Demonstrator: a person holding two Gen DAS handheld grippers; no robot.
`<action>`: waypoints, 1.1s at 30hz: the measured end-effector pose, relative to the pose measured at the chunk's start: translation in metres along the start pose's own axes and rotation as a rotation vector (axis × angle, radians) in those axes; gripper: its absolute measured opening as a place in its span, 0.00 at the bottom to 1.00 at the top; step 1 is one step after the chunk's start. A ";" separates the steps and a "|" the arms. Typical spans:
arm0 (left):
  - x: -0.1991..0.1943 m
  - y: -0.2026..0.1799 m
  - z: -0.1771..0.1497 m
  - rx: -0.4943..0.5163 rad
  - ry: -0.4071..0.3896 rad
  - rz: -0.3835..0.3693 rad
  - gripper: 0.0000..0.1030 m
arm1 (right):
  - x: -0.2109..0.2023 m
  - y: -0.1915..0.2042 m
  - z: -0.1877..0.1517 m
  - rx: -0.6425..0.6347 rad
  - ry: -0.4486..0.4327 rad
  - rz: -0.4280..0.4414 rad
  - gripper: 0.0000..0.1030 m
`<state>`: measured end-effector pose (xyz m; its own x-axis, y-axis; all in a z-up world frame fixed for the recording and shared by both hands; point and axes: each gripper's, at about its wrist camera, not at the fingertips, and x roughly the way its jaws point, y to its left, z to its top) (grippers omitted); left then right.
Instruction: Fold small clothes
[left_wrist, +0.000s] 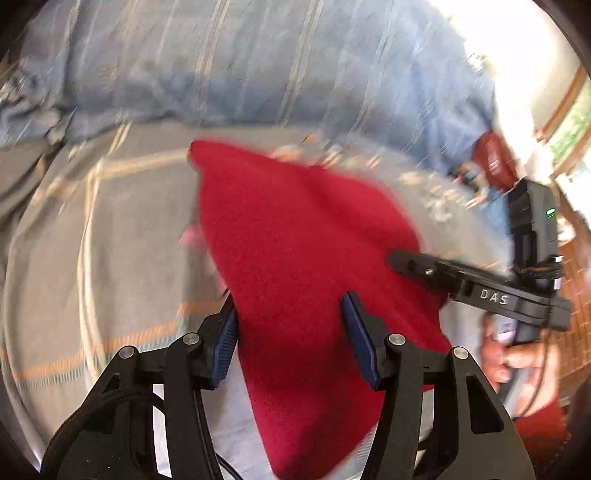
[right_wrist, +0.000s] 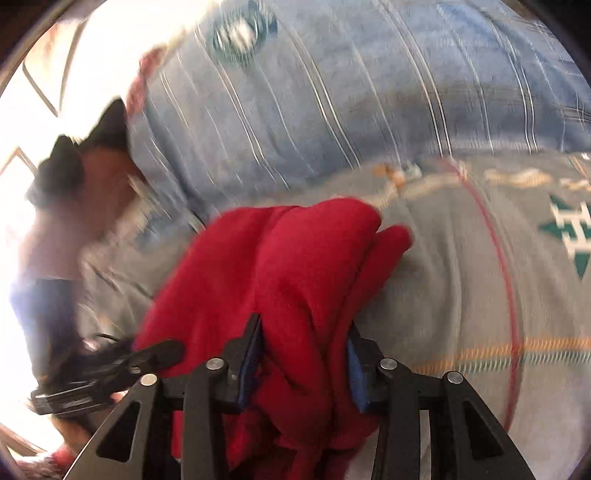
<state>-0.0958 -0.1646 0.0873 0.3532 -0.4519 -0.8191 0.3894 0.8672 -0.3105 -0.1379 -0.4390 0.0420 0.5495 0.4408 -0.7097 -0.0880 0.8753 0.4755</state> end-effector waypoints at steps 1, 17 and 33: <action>0.003 0.002 -0.004 -0.003 0.001 0.014 0.53 | 0.011 0.001 -0.008 -0.016 0.039 -0.074 0.45; -0.030 -0.006 -0.027 0.026 -0.164 0.200 0.56 | -0.001 0.081 -0.080 -0.354 0.005 -0.323 0.33; -0.072 -0.014 -0.043 0.013 -0.306 0.270 0.57 | -0.067 0.095 -0.103 -0.228 -0.209 -0.283 0.53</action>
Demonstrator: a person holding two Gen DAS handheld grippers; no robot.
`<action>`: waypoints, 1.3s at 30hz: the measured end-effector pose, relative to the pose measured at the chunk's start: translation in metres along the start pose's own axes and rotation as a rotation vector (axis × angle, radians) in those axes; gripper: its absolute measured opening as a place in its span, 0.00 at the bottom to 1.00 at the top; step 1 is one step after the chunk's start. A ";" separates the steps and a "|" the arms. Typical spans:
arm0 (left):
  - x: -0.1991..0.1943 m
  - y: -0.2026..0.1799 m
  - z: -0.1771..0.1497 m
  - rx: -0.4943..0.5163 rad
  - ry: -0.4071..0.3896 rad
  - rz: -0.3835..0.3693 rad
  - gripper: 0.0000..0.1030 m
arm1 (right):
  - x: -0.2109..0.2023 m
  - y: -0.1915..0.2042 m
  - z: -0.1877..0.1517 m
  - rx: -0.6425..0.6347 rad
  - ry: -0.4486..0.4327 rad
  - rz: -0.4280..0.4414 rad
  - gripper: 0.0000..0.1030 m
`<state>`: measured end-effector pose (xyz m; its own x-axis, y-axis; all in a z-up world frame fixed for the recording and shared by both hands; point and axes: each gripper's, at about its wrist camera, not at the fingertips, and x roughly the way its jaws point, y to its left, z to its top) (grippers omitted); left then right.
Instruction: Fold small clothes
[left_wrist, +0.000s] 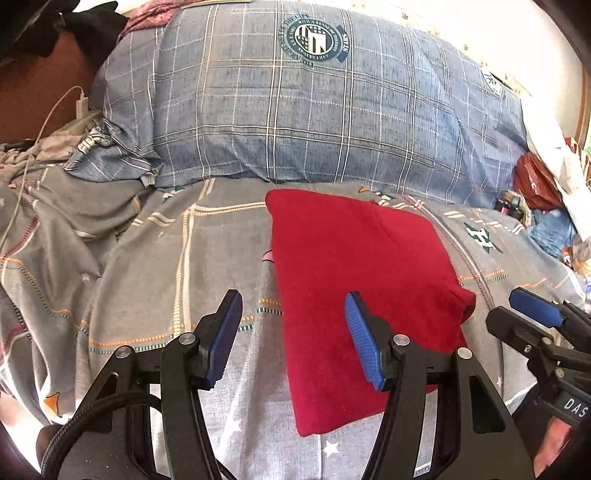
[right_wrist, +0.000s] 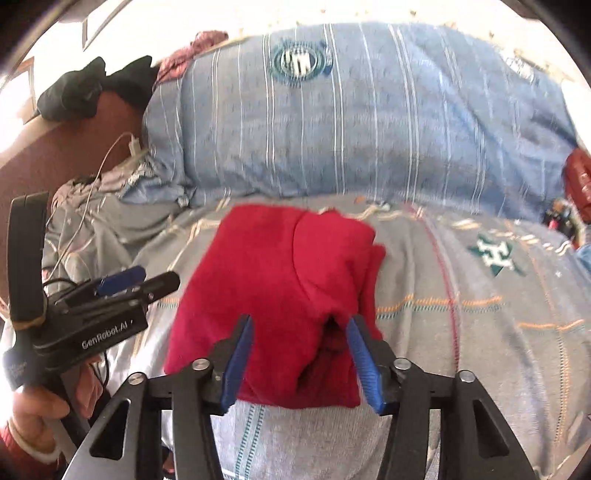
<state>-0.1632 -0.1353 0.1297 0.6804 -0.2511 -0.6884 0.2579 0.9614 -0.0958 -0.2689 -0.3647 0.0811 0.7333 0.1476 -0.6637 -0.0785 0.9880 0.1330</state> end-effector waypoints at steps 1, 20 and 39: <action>-0.002 -0.001 0.000 0.001 -0.003 0.002 0.57 | -0.001 0.001 0.000 0.004 -0.007 -0.001 0.59; -0.015 0.002 -0.003 0.014 -0.032 0.050 0.57 | 0.011 0.011 -0.002 0.045 0.020 -0.037 0.71; -0.004 0.001 -0.003 0.021 -0.016 0.056 0.57 | 0.025 0.016 -0.004 0.024 0.051 -0.056 0.72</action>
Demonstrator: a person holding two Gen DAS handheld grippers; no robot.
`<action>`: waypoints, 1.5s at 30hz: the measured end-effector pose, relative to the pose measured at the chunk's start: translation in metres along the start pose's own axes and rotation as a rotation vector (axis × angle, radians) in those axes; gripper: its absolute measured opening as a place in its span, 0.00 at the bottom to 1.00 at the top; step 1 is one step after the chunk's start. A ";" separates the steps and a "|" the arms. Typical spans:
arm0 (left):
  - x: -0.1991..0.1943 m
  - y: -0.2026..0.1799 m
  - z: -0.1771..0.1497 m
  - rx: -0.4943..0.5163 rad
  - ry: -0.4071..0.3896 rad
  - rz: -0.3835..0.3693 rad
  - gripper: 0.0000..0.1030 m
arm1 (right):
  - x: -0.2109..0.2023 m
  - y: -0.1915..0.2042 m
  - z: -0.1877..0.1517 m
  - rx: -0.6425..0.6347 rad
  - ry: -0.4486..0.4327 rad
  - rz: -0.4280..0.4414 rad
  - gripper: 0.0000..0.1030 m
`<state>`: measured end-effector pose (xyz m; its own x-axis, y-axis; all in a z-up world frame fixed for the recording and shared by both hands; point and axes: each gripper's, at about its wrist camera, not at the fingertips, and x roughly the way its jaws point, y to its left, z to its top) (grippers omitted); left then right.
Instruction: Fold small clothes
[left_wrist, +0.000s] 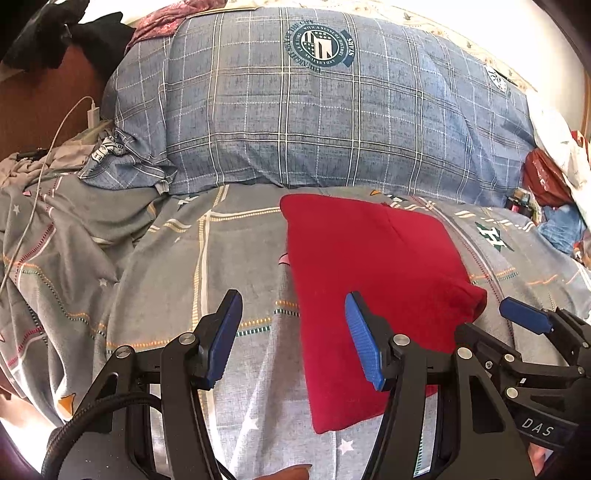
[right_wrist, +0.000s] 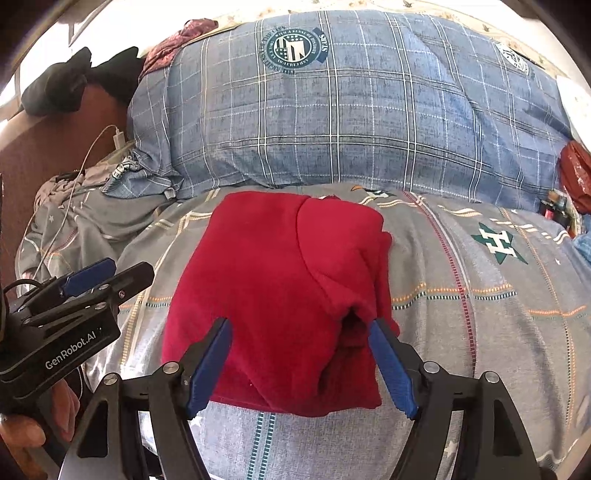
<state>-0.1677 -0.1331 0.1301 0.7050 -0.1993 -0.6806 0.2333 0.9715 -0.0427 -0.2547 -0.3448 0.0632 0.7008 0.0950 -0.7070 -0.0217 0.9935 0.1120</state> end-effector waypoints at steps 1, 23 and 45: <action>0.000 0.000 0.000 0.001 0.001 0.001 0.57 | 0.000 0.001 0.000 -0.001 0.000 0.000 0.72; 0.008 -0.005 -0.001 0.014 0.018 0.002 0.57 | 0.006 -0.002 0.004 0.002 0.008 0.005 0.72; 0.008 -0.007 -0.002 0.014 0.023 0.001 0.57 | 0.008 0.005 0.004 -0.009 0.016 0.021 0.72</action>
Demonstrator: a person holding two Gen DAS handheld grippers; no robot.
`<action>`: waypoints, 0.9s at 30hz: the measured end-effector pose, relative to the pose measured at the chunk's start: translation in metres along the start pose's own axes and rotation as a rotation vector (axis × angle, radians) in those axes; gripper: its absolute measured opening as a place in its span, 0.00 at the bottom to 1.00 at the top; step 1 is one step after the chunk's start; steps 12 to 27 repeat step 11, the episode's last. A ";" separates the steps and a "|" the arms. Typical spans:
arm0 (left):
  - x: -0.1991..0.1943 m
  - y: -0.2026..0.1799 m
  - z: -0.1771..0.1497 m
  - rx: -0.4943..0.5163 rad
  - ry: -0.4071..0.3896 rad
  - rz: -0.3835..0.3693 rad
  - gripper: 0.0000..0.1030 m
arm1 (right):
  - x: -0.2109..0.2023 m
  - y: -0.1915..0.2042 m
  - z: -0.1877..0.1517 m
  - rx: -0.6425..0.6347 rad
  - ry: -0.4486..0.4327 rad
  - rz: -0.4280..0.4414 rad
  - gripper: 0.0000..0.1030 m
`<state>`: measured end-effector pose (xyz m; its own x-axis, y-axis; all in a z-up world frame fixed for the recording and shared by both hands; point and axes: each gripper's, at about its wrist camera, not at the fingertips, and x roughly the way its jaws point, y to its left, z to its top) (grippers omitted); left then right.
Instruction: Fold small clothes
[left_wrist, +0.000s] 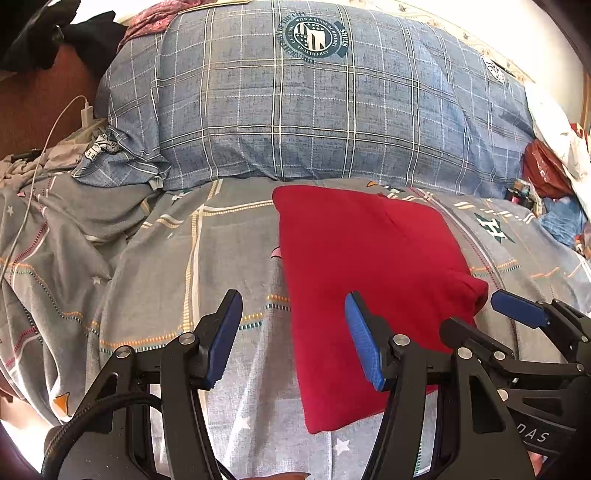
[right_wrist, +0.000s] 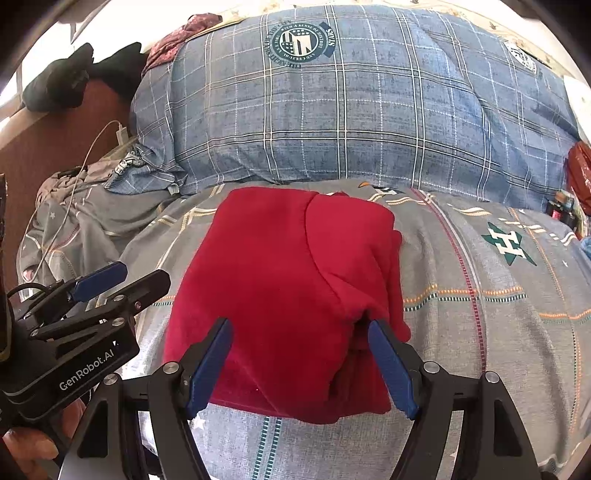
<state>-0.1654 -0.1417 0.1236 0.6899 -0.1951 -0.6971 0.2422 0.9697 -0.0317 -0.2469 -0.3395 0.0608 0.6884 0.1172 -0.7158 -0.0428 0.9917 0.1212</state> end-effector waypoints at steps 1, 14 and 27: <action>0.000 0.000 0.000 -0.001 0.001 -0.001 0.57 | 0.001 0.000 0.000 0.001 0.001 0.002 0.72; 0.014 0.018 0.002 -0.057 0.032 -0.046 0.56 | 0.013 0.005 0.001 0.003 0.021 0.025 0.72; 0.014 0.018 0.002 -0.057 0.032 -0.046 0.56 | 0.013 0.005 0.001 0.003 0.021 0.025 0.72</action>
